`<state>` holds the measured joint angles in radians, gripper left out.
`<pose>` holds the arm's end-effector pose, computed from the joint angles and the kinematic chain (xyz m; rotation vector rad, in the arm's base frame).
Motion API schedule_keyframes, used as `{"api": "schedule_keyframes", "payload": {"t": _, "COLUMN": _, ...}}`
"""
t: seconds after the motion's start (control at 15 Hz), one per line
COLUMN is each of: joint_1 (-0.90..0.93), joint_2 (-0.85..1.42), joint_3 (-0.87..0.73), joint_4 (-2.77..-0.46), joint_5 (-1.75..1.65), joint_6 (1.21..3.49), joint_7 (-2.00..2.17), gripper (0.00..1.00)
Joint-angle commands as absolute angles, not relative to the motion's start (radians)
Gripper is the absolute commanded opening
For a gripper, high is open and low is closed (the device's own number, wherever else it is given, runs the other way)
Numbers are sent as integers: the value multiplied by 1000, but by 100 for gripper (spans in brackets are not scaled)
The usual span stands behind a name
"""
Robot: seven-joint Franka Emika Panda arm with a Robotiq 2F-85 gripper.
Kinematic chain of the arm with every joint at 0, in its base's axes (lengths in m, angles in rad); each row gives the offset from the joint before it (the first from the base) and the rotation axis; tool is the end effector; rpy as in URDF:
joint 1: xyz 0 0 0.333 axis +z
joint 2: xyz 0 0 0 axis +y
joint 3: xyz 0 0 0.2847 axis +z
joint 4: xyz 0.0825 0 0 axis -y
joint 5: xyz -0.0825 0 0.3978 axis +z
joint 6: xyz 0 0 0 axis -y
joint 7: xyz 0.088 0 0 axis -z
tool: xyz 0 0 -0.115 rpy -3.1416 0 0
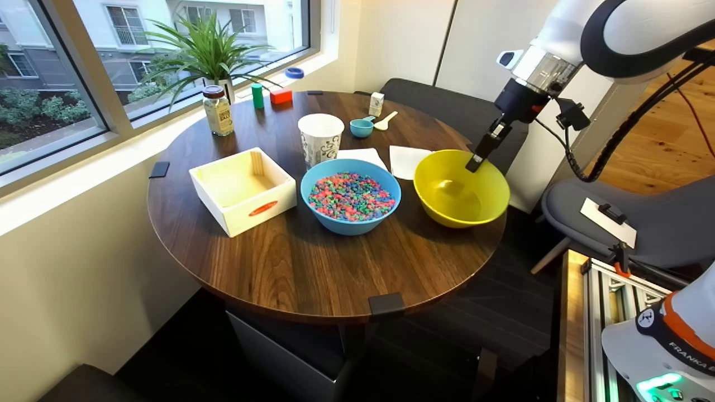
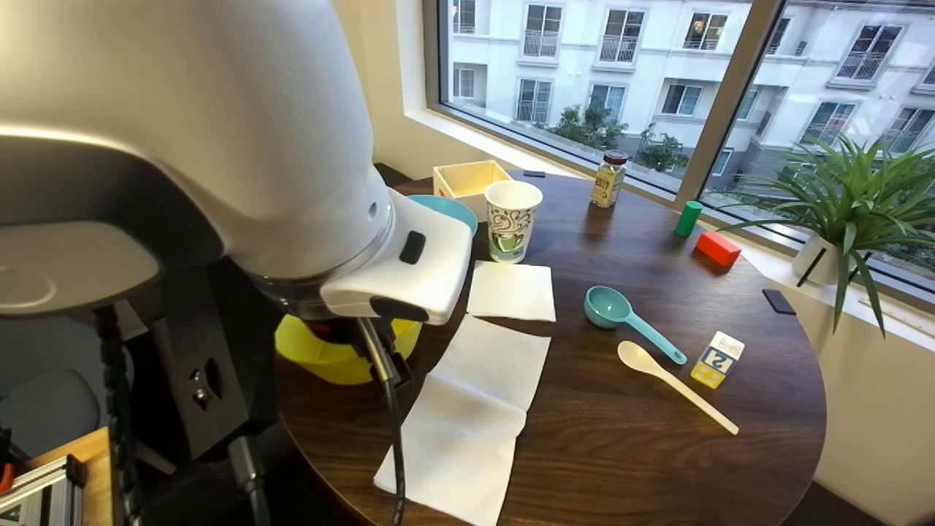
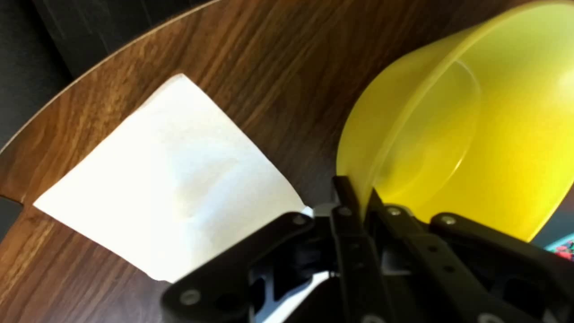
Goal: Move the yellow bowl to the right, use the tissue to wipe the inside of the yellow bowl
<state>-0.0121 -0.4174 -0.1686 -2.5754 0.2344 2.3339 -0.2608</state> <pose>0.4384 -0.0714 0.3756 -2.9141 0.0873 -0.3145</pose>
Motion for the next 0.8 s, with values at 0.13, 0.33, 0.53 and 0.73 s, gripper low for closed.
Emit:
{"api": "schedule_keyframes", "payload": {"t": 0.13, "joint_1": -15, "joint_2": -547, "joint_3": -210, "joint_4": -2621, "joint_5": 265, "joint_6": 2322, "joint_7": -290, "gripper": 1}}
{"api": "schedule_keyframes", "payload": {"t": 0.33, "joint_1": -26, "joint_2": -589, "joint_3": -233, "joint_4": -2629, "joint_5": 274, "joint_6": 2334, "joint_7": -270, "gripper": 1}}
{"api": "schedule_keyframes", "payload": {"t": 0.53, "joint_1": -49, "joint_2": -610, "joint_3": -271, "joint_4": -2622, "joint_5": 315, "joint_6": 2362, "joint_7": -239, "gripper": 1}}
{"api": "schedule_keyframes", "payload": {"t": 0.73, "joint_1": -79, "joint_2": -605, "joint_3": -309, "joint_4": -2612, "joint_5": 365, "joint_6": 2406, "joint_7": -198, "gripper": 1}}
